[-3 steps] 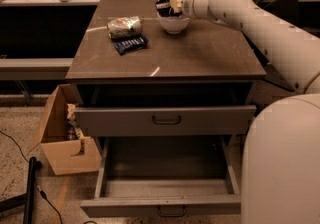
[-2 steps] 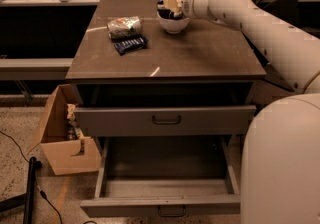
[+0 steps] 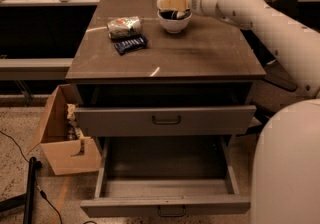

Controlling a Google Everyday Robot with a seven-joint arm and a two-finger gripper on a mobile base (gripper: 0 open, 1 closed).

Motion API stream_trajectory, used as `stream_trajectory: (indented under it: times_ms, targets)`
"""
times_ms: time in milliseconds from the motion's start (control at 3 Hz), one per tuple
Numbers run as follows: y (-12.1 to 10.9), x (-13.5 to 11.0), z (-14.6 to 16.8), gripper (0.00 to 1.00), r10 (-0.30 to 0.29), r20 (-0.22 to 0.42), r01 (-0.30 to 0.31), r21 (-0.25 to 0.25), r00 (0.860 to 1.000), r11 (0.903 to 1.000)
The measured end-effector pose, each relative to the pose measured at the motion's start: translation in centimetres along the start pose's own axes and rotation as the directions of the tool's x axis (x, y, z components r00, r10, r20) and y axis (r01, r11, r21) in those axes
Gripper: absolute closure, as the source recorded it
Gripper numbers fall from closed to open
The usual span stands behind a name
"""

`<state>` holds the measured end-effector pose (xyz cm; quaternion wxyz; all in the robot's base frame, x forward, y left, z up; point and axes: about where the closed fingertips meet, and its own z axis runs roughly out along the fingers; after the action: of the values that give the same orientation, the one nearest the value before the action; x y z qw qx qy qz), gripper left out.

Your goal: Place blue chip bag into white bowl

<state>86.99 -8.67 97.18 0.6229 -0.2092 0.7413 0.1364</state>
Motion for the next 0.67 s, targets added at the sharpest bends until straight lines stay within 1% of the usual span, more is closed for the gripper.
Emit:
stream_trajectory:
  times_ms: [333,667]
  targets:
    - [-5.9,-1.1,-5.7,0.00,0.037,0.019,-0.038,0.082,0.999,0.9959]
    - [-11.2,-1.0,-10.3,0.00,0.068,0.010,-0.069,0.167,0.998,0.9835]
